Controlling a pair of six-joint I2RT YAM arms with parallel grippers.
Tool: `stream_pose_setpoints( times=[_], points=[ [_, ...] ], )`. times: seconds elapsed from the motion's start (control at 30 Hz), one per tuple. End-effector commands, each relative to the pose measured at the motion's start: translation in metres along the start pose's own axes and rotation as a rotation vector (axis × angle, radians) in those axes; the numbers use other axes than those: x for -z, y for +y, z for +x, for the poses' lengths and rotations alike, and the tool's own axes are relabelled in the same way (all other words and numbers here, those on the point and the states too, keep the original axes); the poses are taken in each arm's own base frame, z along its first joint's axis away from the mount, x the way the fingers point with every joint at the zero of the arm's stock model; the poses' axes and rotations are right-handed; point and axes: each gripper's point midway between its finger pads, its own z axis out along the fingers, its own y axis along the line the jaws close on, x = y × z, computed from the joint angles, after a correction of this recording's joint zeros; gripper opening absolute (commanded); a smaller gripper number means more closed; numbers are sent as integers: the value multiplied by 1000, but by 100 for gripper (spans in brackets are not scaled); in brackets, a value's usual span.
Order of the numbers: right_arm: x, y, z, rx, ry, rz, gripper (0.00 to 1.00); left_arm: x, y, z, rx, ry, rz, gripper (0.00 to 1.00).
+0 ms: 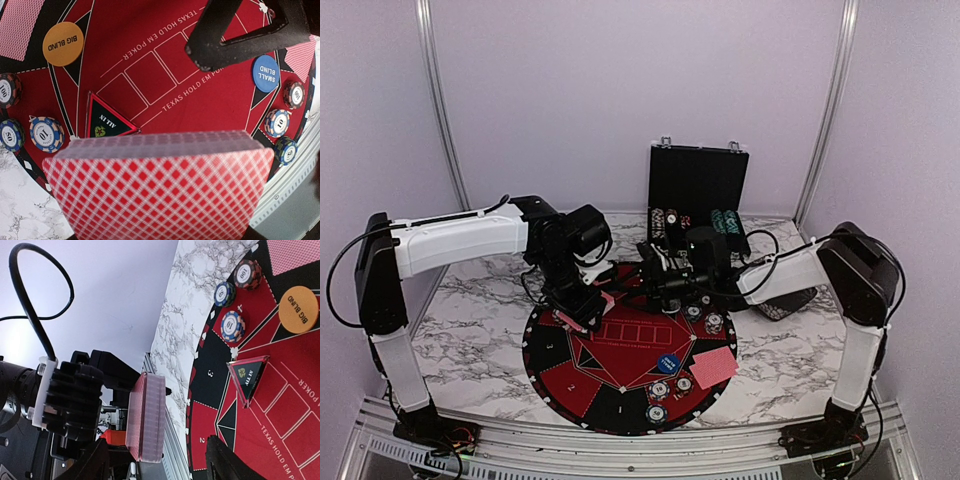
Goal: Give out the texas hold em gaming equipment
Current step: Distribute the poker card in the big blind area.
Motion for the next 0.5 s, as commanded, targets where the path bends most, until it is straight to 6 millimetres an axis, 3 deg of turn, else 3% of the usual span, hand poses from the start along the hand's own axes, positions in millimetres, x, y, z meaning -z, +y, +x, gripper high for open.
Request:
stream_pose_setpoints(
  times=[0.0,0.47],
  points=[
    [-14,20,-2,41,22,-58,64,6,-4,-2,-2,1,3,50],
    [-38,15,1,30,57,-74,61,8,-4,-3,-7,-6,-4,50]
  ],
)
